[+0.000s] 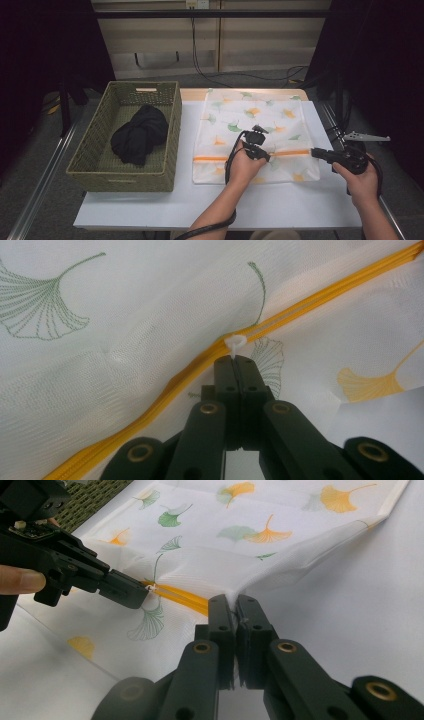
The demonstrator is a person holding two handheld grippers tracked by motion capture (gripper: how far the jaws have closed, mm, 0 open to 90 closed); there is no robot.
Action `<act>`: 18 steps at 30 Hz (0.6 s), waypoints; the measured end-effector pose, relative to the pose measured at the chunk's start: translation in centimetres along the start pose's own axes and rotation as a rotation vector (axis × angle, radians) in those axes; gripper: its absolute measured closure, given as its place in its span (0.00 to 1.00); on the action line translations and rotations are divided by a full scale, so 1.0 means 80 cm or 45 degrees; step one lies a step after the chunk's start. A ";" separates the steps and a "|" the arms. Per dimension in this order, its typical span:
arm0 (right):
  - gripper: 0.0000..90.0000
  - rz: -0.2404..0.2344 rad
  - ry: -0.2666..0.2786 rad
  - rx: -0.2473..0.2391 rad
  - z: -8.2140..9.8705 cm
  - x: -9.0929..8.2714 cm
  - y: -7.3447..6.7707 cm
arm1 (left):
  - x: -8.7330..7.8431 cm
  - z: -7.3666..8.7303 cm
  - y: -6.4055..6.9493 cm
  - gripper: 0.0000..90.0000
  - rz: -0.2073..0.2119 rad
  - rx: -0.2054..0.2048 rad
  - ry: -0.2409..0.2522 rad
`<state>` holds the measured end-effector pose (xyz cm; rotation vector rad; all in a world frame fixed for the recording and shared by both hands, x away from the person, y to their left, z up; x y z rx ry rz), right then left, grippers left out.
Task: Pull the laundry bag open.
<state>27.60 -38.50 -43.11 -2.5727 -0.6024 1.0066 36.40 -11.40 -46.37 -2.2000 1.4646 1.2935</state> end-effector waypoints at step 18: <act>0.96 0.002 0.000 -0.002 0.000 0.000 0.002 | -0.004 0.004 -0.006 1.00 -0.002 -0.029 -0.012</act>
Point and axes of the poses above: each handheld gripper's, and its own axes: x roughly forward along the jaws, z roughly out of its underside, y roughly to its right, the point moved 1 cm from there along x, roughly forward along the jaws, and after that the axes turned 12 degrees about x, right-handed, at the moved point
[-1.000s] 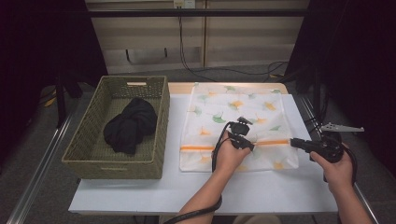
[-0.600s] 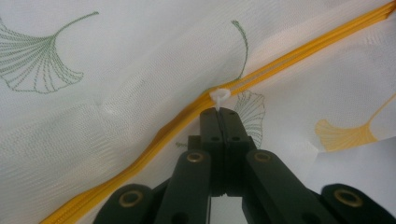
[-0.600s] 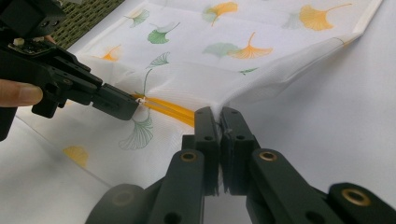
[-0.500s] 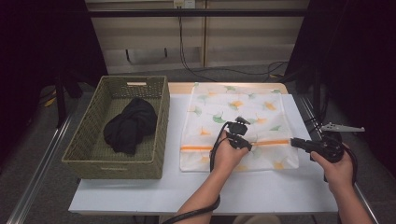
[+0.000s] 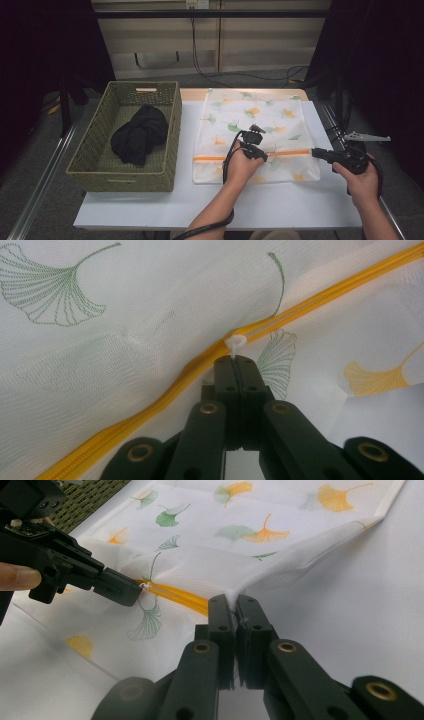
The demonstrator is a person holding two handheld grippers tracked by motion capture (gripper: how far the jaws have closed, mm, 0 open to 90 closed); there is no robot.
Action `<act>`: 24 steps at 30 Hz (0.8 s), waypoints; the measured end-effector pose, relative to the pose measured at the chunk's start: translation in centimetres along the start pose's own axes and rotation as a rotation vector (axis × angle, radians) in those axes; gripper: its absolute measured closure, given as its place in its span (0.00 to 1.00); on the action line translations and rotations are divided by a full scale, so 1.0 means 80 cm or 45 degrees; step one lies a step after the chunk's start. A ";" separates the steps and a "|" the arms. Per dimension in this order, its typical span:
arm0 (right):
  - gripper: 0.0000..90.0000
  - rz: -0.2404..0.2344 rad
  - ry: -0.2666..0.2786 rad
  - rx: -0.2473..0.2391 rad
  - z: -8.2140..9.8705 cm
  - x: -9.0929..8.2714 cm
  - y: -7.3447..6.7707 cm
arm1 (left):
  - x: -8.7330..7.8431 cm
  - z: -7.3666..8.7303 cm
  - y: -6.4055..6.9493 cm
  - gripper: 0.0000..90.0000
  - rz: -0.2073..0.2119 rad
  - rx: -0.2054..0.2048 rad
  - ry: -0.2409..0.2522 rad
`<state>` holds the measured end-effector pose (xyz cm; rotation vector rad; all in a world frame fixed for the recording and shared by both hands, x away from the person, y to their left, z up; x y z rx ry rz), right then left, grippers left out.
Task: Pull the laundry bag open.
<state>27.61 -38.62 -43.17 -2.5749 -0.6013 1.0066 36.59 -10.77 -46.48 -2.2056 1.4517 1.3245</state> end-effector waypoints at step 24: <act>0.96 0.022 0.014 -0.013 0.000 -0.001 0.002 | -0.005 0.005 -0.010 1.00 0.001 -0.022 -0.037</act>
Point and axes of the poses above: each handheld gripper's, and its own axes: x roughly forward along the jaws, z roughly out of its underside, y roughly to its right, the point moved 1 cm from there along x, roughly forward along the jaws, and after that the axes turned 12 degrees about x, right-handed, at the moved point
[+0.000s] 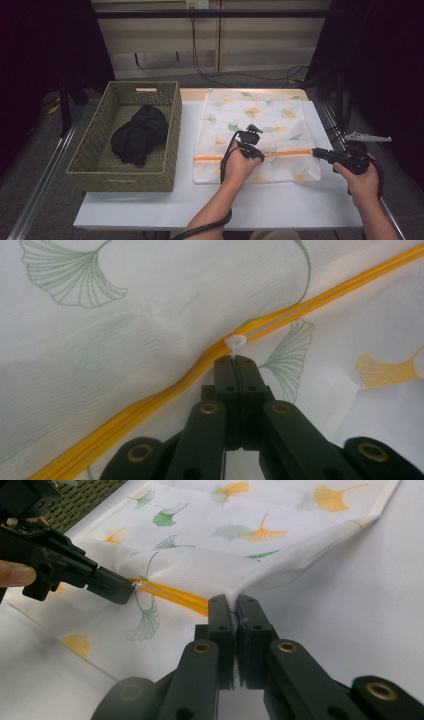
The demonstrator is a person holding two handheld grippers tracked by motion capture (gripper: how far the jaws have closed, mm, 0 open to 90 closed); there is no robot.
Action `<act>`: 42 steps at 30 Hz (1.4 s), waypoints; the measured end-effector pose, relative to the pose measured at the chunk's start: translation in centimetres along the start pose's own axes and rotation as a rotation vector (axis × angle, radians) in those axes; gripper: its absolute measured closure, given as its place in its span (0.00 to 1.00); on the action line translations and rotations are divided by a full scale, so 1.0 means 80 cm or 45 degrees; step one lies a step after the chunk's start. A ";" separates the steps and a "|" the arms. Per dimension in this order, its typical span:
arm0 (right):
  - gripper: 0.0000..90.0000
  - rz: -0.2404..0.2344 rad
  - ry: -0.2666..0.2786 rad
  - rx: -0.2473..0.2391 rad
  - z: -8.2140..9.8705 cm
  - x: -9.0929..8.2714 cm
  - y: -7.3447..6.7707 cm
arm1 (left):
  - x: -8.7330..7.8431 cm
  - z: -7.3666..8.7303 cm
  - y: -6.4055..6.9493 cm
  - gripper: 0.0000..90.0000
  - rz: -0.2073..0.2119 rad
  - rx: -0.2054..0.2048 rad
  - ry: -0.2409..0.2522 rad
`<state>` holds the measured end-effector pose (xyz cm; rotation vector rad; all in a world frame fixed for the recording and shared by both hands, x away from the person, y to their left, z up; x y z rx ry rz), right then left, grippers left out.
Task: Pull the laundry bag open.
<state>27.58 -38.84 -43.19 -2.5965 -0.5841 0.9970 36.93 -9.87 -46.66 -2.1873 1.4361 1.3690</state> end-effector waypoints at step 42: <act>0.96 0.002 0.011 0.024 0.000 -0.003 0.004 | -0.020 0.014 -0.020 1.00 -0.062 -0.071 -0.022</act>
Point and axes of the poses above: each handheld gripper's, and its own axes: x roughly forward along the jaws, z roughly out of its underside, y roughly to its right, the point moved 1 cm from there along x, roughly forward along the jaws, and after that the axes turned 12 degrees about x, right-handed, at the moved point
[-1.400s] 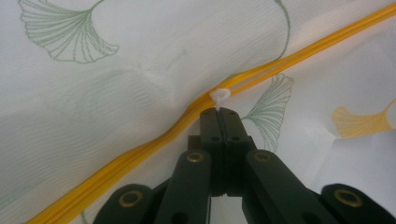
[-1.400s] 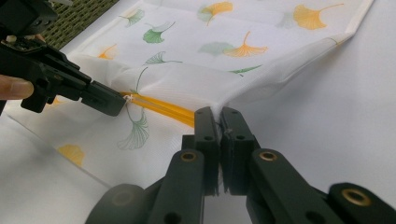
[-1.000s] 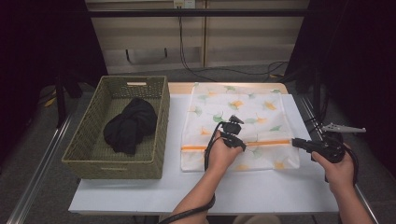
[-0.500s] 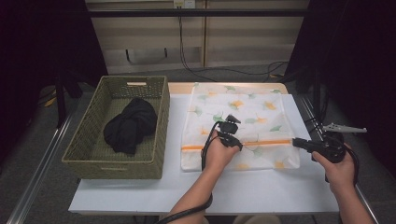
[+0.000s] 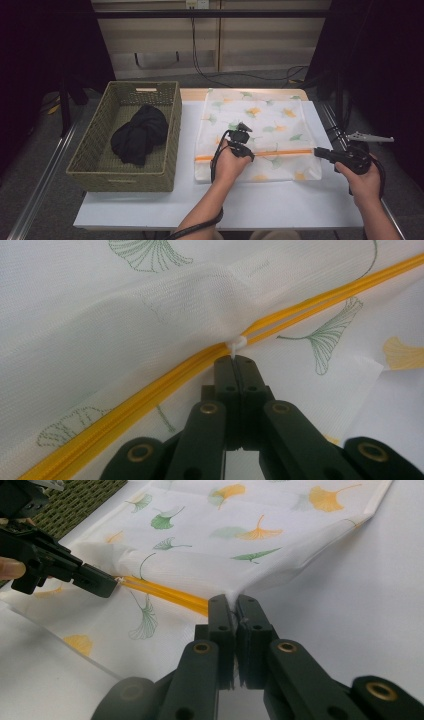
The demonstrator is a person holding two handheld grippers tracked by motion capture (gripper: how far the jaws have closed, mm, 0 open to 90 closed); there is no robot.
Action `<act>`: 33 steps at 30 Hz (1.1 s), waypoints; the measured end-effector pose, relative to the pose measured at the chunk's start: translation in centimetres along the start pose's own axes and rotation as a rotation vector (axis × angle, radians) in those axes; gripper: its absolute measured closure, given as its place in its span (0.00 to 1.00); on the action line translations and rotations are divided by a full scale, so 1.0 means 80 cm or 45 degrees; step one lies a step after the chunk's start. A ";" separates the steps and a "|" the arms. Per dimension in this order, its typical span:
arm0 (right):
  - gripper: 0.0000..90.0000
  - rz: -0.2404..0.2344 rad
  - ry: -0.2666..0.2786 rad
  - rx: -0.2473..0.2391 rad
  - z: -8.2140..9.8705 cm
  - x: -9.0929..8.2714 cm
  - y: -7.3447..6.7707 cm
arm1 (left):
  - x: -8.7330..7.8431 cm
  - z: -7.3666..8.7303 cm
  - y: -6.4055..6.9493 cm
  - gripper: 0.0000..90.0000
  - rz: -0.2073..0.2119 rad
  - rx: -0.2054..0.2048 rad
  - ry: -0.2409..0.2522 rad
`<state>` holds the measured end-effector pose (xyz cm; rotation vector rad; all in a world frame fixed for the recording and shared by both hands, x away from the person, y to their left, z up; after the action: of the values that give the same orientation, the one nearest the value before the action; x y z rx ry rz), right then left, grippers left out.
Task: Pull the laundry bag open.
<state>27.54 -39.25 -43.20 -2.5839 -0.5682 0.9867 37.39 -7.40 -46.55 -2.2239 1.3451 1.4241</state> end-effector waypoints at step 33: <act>0.96 -0.008 0.000 0.007 0.001 -0.002 0.002 | -0.012 0.007 -0.008 1.00 -0.005 -0.015 -0.014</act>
<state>27.40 -39.42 -43.21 -2.5760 -0.5721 0.9846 37.37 -6.14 -46.26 -2.2217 1.3313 1.4449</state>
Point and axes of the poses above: each handheld gripper's, and its own axes: x roughly forward along the jaws, z roughly out of its underside, y roughly to its right, the point moved 1 cm from there along x, roughly forward along the jaws, and after that the axes turned 12 degrees about x, right-handed, at the moved point
